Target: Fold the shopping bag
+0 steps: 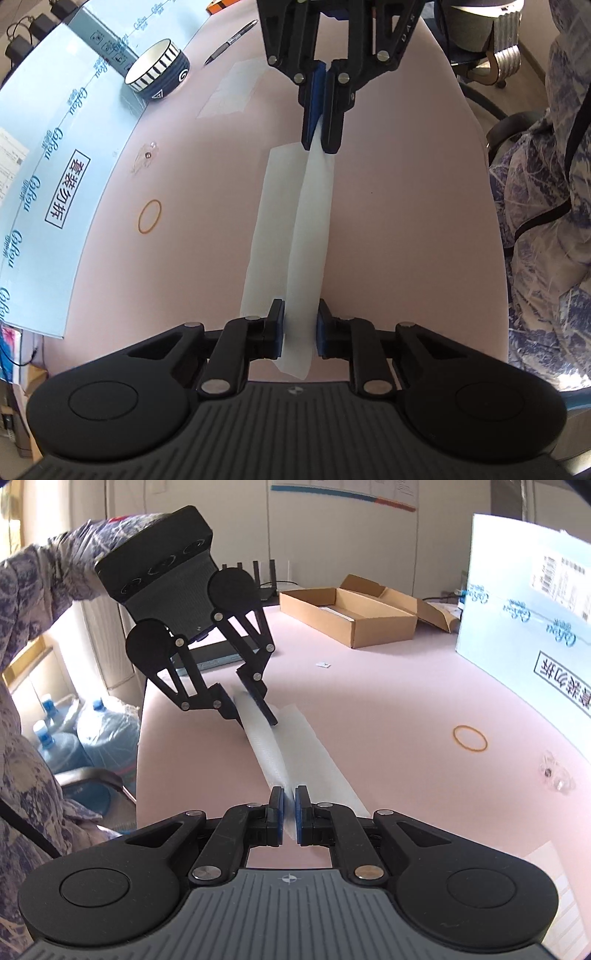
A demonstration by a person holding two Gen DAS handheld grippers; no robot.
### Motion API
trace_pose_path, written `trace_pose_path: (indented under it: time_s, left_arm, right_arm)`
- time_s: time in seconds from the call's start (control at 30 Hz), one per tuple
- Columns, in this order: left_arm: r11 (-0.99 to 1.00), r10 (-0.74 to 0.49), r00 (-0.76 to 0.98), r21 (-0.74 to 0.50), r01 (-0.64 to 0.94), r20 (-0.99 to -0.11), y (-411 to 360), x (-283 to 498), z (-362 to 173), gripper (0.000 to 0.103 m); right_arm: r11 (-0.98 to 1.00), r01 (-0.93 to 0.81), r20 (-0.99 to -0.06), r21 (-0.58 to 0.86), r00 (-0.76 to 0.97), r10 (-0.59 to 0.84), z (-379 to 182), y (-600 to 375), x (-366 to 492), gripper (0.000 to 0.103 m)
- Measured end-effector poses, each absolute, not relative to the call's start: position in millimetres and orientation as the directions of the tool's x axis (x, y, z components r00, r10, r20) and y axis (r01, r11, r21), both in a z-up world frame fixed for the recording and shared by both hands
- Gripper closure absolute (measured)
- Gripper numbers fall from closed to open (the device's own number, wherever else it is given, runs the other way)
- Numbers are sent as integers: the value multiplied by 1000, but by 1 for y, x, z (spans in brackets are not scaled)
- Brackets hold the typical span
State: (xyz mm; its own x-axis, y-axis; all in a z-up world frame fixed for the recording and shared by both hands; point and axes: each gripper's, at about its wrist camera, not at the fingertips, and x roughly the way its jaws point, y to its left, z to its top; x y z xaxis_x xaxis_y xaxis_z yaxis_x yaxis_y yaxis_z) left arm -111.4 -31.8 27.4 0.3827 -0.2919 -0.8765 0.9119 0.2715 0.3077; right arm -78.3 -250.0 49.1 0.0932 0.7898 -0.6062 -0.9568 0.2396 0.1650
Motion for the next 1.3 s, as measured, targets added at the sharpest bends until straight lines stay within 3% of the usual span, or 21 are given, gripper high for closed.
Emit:
trace_pose_path:
  time_s: [0.17,0.47,0.73,0.97,1.0,1.03,1.17,1.3]
  left_arm:
    - [424,-341,195,35,905,-920,-15,-66,31,85]
    - [486,-482,-54,-318,814,-875,15,-12,23,83]
    - [473,-560,-114,-430,769,-820,31,-13,20,83]
    - [594,-644,94,-418,687,-759,63,-49,26,80]
    - [624,-642,151,-397,672,-752,68,-57,27,69]
    - [660,-633,225,-365,657,-741,73,-68,31,63]
    - [758,-638,501,-362,543,-585,99,-118,56,61]
    - [807,-591,635,-349,477,-498,84,-145,83,61]
  right_arm:
    - [291,-914,-575,283,81,814,43,-253,-55,97]
    - [323,-870,-565,372,64,822,33,-249,-21,95]
    - [318,-867,-564,384,52,824,22,-246,-12,93]
    - [337,-891,-574,304,111,811,20,-242,-22,94]
    - [343,-885,-570,315,113,814,18,-243,-22,94]
    - [346,-883,-569,318,114,815,18,-244,-22,94]
    - [349,-893,-577,283,132,806,19,-242,-25,94]
    - [367,-899,-588,238,167,792,20,-236,-31,94]
